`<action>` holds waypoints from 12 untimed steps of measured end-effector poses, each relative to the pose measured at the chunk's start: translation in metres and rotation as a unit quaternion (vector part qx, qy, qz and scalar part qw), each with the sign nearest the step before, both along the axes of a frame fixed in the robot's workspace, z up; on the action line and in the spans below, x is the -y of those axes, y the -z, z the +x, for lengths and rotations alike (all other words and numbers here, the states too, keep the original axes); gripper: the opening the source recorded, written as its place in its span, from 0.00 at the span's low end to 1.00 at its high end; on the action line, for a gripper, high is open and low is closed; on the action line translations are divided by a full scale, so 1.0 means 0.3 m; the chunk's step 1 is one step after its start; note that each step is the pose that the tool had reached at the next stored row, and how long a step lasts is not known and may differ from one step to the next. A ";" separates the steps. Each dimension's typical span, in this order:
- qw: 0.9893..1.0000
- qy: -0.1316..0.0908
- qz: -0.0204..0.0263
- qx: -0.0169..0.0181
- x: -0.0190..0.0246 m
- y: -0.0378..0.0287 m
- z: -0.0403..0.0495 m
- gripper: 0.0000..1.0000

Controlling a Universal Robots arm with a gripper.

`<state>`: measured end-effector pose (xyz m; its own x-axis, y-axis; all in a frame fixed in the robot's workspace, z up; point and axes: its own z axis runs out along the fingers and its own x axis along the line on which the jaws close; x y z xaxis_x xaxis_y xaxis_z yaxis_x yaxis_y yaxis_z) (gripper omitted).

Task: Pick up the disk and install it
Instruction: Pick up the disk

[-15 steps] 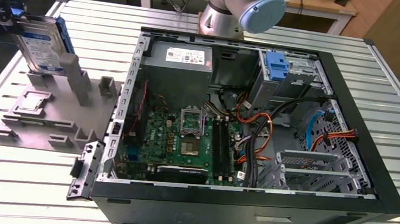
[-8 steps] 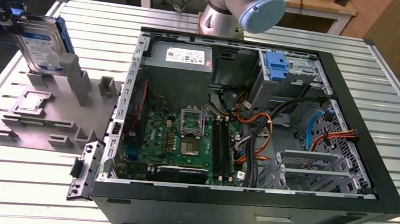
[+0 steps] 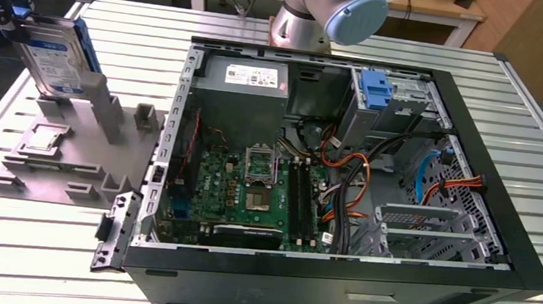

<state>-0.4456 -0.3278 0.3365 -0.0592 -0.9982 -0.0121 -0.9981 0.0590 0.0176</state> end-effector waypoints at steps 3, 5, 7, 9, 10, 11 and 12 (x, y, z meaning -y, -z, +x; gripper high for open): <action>1.000 0.000 0.000 0.000 0.000 -0.005 0.000 0.36; 1.000 0.000 0.000 0.000 0.000 -0.007 0.000 0.36; 1.000 0.000 0.000 0.000 0.000 -0.008 0.000 0.36; 1.000 0.000 0.000 0.000 0.000 -0.008 0.000 0.36; 1.000 0.000 0.000 0.000 0.000 -0.009 0.000 0.36; 1.000 0.000 0.000 0.000 0.000 -0.009 0.000 0.36; 1.000 0.000 0.000 0.000 0.000 -0.009 0.000 0.36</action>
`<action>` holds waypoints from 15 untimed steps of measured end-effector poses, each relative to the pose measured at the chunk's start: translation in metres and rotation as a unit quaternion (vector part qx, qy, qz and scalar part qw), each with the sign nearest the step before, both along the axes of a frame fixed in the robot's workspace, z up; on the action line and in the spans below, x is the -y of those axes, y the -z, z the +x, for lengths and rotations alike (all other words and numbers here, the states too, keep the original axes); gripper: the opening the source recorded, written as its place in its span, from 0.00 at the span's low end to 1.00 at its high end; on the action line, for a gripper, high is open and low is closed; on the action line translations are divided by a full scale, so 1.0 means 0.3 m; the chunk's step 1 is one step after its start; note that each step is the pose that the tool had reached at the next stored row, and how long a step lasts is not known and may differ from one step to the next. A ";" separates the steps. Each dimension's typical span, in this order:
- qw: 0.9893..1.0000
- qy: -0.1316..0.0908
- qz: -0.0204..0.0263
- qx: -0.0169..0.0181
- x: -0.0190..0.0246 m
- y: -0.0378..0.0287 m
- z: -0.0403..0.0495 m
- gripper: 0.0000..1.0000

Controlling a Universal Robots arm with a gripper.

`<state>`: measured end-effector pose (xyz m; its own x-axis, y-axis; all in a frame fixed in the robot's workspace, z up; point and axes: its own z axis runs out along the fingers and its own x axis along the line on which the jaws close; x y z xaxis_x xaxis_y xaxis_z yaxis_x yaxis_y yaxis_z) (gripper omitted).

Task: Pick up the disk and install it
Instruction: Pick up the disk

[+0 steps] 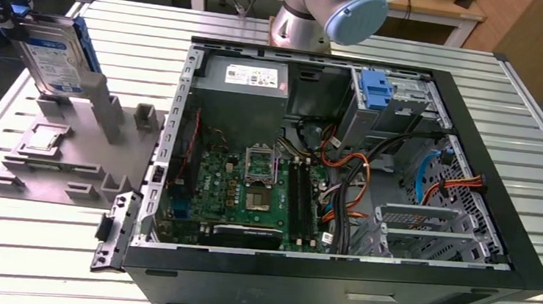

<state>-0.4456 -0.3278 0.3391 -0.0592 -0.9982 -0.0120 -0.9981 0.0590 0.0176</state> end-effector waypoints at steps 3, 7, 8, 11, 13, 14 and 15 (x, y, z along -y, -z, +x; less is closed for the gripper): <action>1.000 0.000 0.000 0.000 0.000 0.000 0.000 0.36; 1.000 0.000 0.000 0.000 0.000 -0.003 0.000 0.36; 1.000 0.000 0.000 0.000 0.000 -0.003 0.000 0.36; 1.000 0.000 0.000 0.000 0.000 -0.006 0.000 0.36; 1.000 0.000 0.000 0.000 0.000 -0.007 0.000 0.36; 1.000 0.000 0.000 0.000 0.000 -0.008 0.000 0.36; 1.000 0.000 0.000 0.000 0.000 -0.008 0.000 0.36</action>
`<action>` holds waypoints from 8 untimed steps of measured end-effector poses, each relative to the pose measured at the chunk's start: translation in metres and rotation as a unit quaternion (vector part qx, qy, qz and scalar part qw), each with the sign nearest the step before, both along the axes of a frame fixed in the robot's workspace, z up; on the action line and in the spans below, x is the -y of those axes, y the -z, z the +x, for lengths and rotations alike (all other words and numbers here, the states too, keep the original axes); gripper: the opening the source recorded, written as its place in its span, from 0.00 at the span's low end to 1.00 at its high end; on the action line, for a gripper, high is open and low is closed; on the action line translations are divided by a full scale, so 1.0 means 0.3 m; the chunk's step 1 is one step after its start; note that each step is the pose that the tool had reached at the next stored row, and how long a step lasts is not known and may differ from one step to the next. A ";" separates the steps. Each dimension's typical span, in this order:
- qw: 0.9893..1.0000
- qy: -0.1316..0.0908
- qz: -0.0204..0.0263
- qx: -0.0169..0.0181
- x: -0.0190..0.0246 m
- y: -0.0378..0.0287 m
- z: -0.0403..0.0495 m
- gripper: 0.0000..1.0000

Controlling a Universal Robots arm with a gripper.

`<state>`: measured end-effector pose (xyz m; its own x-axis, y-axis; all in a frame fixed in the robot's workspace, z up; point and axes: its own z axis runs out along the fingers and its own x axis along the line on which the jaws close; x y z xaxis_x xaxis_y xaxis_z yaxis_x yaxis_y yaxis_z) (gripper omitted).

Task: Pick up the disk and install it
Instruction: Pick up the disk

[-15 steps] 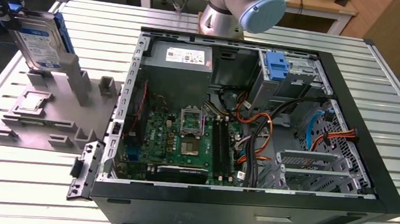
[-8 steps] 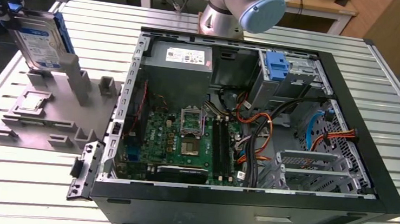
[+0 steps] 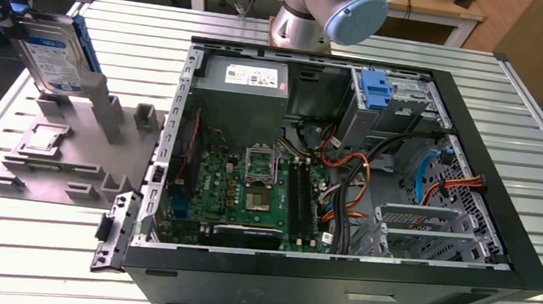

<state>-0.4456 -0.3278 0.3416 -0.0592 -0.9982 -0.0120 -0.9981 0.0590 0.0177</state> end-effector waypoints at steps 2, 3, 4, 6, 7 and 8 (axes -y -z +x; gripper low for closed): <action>1.000 0.000 0.000 0.000 0.000 -0.001 0.000 0.36; 1.000 0.000 0.000 0.000 0.000 -0.002 0.000 0.36; 1.000 0.000 0.000 0.000 0.000 -0.003 0.000 0.36; 1.000 0.000 0.000 0.000 0.000 -0.004 0.000 0.36; 1.000 0.000 0.000 0.000 0.000 -0.005 0.000 0.36; 1.000 0.000 0.000 0.000 0.000 -0.005 0.000 0.36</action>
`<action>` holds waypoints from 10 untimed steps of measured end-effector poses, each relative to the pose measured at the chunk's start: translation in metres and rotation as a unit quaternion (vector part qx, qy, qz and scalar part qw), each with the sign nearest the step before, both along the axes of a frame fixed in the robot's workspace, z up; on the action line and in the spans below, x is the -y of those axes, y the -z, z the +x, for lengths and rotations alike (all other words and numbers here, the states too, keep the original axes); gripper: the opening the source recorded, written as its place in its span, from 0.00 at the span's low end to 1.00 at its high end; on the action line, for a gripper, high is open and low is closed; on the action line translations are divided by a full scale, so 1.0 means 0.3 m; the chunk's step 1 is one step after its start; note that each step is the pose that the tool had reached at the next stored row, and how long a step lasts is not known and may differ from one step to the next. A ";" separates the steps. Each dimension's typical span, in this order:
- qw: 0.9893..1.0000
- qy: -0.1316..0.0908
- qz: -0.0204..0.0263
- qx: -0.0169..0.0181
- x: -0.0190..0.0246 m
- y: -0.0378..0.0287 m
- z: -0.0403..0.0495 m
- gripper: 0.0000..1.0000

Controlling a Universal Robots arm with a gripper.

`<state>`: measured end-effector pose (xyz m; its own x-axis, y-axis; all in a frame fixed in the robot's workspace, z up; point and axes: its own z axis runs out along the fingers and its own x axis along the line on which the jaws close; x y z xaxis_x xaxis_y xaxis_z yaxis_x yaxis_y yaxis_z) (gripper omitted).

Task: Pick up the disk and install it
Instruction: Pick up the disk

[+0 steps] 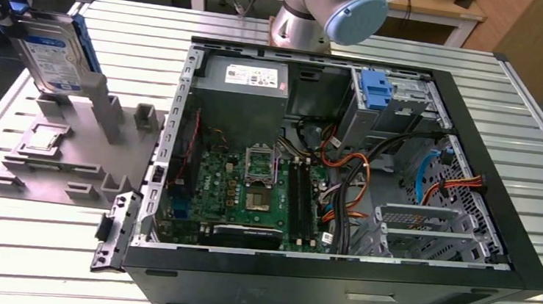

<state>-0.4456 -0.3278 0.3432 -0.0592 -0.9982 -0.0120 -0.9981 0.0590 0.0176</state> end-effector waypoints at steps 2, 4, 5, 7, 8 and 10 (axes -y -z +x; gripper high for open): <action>1.000 0.000 0.000 0.000 0.000 -0.001 0.000 0.36; 1.000 0.000 0.000 0.000 0.000 -0.003 0.000 0.36; 1.000 0.000 0.000 0.000 0.000 -0.003 0.000 0.36; 1.000 0.000 0.000 0.000 0.000 -0.005 0.000 0.36; 1.000 0.000 0.000 0.000 0.000 -0.006 0.000 0.36; 1.000 0.000 0.000 0.000 0.000 -0.007 0.000 0.36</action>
